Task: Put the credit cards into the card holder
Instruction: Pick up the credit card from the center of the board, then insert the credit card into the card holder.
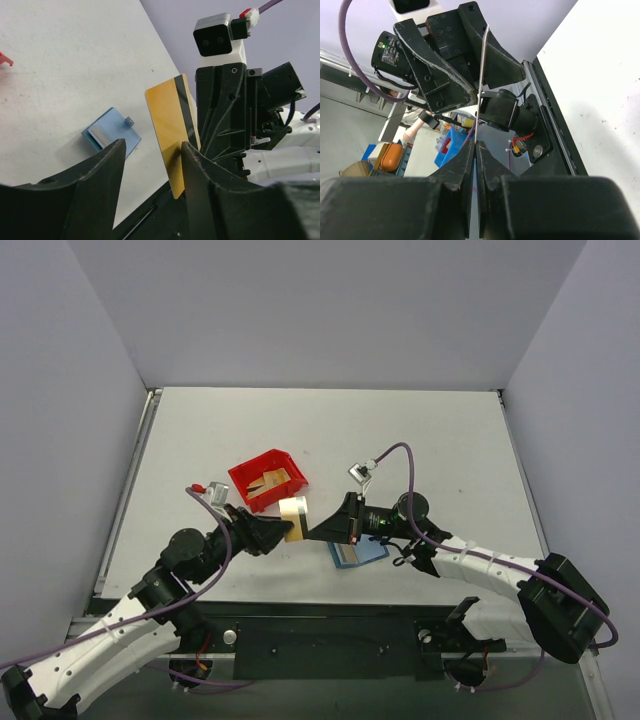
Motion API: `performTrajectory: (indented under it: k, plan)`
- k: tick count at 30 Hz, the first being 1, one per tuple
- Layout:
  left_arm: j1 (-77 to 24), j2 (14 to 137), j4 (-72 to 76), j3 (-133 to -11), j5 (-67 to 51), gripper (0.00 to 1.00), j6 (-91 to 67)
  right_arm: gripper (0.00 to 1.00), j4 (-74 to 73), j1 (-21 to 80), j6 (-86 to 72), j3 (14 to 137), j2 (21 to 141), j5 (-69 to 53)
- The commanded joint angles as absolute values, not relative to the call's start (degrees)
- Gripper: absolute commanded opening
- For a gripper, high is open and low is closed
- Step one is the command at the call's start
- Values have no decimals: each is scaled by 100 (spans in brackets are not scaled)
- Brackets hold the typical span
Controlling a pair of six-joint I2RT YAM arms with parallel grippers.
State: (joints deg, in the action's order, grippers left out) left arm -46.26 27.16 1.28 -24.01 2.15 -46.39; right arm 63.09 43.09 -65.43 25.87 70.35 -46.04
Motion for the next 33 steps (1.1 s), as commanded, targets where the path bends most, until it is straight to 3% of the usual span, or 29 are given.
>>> performTrajectory:
  k: [1, 6, 13, 14, 17, 19, 33]
  plan:
    - [-4570, 2803, 825, -2400, 0, 53, -4720, 0, 6900, 4280, -6565, 2610, 7031, -4834]
    - [-4553, 2962, 1291, -2391, -272, 35, -4790, 0, 6873, 4280, -6557, 2619, 7049, -4834]
    - [-4544, 3199, 1617, -2364, -545, 3, -4930, 0, 6584, 4280, -6355, 2680, 6961, -4825]
    - [-4535, 3217, 1617, -2356, -580, 0, -4931, 7, 6470, 4263, -6215, 2698, 6891, -4825]
    - [-4535, 3191, 1661, -2312, -641, 0, -5001, 28, 5743, 4228, -5802, 2803, 6663, -4685]
    - [-4526, 3173, 1714, -2277, -668, 0, -5053, 35, 5257, 4228, -5468, 2900, 6452, -4562]
    - [-4526, 3252, 2197, -2109, -896, 0, -5388, 37, 5177, 4210, -5212, 3006, 6407, -4043]
